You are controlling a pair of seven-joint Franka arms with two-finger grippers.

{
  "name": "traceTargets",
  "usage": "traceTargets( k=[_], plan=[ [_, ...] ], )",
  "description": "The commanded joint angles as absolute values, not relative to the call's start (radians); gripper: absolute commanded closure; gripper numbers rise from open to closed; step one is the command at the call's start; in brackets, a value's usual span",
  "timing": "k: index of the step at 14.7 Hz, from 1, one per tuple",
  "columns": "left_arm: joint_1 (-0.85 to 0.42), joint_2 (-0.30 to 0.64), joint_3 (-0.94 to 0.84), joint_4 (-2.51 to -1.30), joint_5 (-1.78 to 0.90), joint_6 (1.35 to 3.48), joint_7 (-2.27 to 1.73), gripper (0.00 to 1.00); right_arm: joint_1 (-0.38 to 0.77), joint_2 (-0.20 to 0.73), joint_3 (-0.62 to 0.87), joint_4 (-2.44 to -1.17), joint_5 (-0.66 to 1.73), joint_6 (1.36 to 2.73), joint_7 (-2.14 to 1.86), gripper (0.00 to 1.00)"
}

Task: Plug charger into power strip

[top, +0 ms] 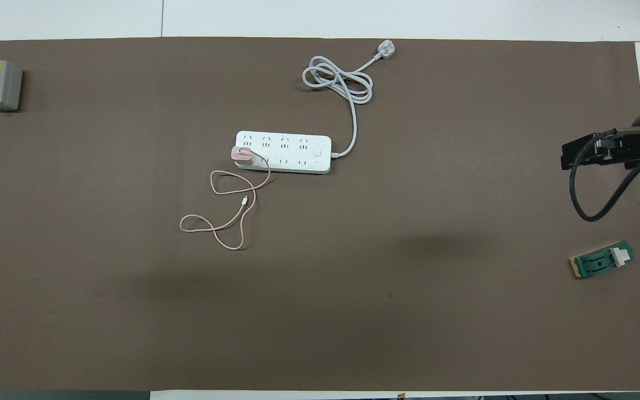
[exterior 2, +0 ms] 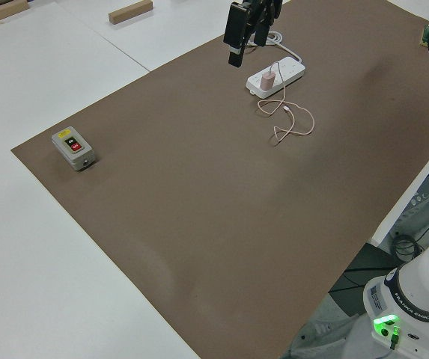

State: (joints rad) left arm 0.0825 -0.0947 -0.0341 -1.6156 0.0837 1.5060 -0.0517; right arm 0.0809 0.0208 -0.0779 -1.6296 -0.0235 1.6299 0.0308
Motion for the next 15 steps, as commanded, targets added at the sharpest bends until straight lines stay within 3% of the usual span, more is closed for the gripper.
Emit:
traceTargets(
  k=[1,15],
  plan=[
    [0.052,-0.104,-0.029,-1.611,0.067,1.482,-0.037,0.0,0.067,0.008,-0.069,-1.635,-0.006,1.62,0.02,0.0],
    [0.023,-0.101,-0.002,-1.611,-0.035,1.493,-0.002,0.0,0.067,0.008,-0.069,-1.635,-0.006,1.62,0.02,0.0]
  ],
)
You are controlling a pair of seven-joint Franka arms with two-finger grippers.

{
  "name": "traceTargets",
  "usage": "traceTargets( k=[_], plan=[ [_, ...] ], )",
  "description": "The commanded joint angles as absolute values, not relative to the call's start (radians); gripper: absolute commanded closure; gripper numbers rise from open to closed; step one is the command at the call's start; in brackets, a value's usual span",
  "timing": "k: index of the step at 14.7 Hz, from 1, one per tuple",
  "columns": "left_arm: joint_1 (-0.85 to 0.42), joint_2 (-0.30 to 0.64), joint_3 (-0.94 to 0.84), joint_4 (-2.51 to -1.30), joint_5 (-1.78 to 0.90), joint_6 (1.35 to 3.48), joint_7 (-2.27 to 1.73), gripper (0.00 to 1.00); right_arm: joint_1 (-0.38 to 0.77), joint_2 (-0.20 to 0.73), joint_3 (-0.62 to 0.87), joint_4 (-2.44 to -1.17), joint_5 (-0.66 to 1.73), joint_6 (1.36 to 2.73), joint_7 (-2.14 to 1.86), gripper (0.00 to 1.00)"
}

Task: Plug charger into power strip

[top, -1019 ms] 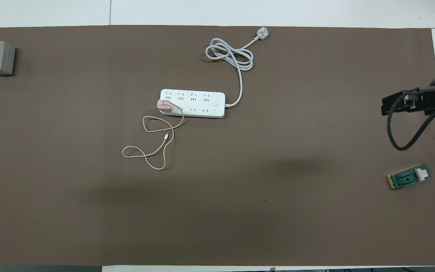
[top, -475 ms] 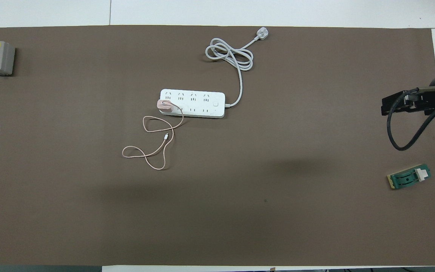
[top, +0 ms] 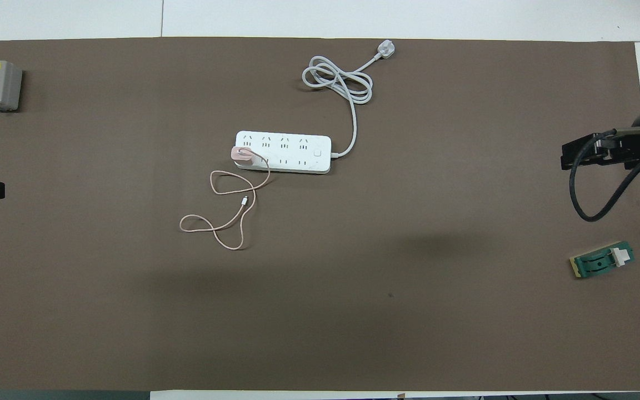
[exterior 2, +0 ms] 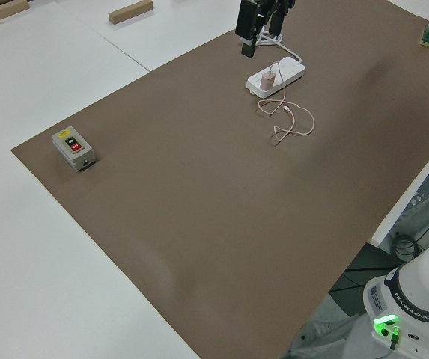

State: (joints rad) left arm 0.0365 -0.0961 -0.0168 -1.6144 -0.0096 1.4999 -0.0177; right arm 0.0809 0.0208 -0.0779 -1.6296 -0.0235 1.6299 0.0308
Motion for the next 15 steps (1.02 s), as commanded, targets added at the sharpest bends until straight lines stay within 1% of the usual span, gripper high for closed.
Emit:
traceTargets(
  k=[1,15],
  plan=[
    [0.023,-0.101,-0.002,-1.612,-0.035,1.491,-0.002,0.0,0.067,0.009,-0.069,-1.635,-0.006,1.62,0.02,0.0],
    [0.035,-0.107,-0.006,-1.615,-0.035,1.5,0.035,0.0,0.067,0.008,-0.069,-1.635,-0.006,1.62,0.02,0.0]
  ],
)
